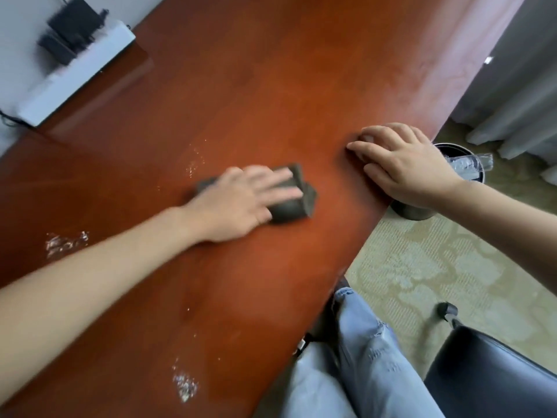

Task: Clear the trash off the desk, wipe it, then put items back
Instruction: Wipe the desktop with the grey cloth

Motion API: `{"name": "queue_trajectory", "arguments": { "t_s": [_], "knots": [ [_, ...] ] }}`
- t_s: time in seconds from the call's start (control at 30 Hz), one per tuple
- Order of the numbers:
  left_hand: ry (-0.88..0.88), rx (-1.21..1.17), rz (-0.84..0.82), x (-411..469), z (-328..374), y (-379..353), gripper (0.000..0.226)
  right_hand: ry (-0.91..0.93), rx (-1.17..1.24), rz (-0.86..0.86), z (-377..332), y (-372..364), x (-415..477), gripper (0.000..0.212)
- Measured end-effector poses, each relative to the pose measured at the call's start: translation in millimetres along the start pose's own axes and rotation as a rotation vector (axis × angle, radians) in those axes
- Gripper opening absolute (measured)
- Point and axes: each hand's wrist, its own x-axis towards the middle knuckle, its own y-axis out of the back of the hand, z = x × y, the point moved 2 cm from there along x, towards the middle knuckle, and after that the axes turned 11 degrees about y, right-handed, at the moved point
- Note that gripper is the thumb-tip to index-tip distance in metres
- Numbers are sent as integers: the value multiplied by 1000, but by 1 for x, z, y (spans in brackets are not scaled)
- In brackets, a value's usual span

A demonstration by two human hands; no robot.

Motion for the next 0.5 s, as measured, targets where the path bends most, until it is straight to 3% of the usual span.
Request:
{"name": "queue_trajectory", "arguments": {
  "t_s": [0.07,0.13,0.33,0.43,0.5],
  "knots": [
    [253,-43,-36,-2,-48,7,55,-9,5,-28,-9,3,-1,50],
    [335,-61,-95,-5,-60,6,52,15,19,-62,-21,1,-2,51],
    [-220,12,19,-72,60,-20,56,22,48,-72,-36,-6,-11,52],
    [-338,38,-37,-93,93,-26,53,23,43,-46,-38,-7,-13,52],
    [-352,49,-21,-80,79,-25,54,32,42,-43,-38,-7,-11,51]
  ]
}}
